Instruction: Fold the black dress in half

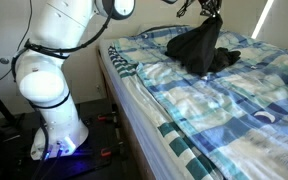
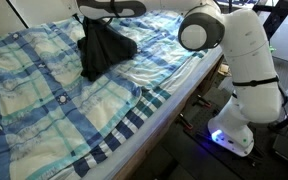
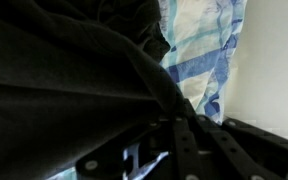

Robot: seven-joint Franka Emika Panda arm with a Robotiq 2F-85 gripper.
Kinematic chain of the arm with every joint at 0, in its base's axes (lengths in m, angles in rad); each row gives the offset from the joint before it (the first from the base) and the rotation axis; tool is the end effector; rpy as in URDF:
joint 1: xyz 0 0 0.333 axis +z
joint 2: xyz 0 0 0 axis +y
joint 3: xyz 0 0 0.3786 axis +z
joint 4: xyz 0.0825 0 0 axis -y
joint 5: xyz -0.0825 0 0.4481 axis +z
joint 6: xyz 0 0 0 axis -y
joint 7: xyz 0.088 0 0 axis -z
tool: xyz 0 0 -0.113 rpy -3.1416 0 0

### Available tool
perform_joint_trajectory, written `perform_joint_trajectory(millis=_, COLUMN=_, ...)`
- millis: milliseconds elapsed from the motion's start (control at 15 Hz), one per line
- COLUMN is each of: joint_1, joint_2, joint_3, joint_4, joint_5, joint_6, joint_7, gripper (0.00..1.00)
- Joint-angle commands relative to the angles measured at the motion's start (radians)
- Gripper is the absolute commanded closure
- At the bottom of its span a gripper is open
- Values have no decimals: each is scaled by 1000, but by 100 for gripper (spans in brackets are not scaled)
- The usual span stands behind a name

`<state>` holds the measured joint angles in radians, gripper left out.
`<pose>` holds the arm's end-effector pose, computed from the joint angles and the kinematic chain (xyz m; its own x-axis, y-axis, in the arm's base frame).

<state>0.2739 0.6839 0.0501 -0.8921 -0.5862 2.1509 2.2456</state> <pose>0.8544 0.2400 0.6148 -0.2368 -0.9638 0.1224 -0.7185 0.0889 -0.6898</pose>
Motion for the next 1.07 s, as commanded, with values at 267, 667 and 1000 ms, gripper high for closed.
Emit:
perform_joint_trajectory(millis=267, joint_1=-6, joint_2=159, joint_3=30, joint_4=150, joint_5=22, joint_6=37, joint_7=-14, gripper=99)
perform_joint_trajectory(millis=667, joint_1=-13, joint_2=182, joint_3=27, joint_4=176, joint_5=21, joint_6=25, joint_7=-3, gripper=48)
perform_joint_trajectory(millis=1000, joint_1=6, joint_2=112, joint_3=23, joint_4=175, joint_5=6, joint_6=-34, joint_7=-13, gripper=11)
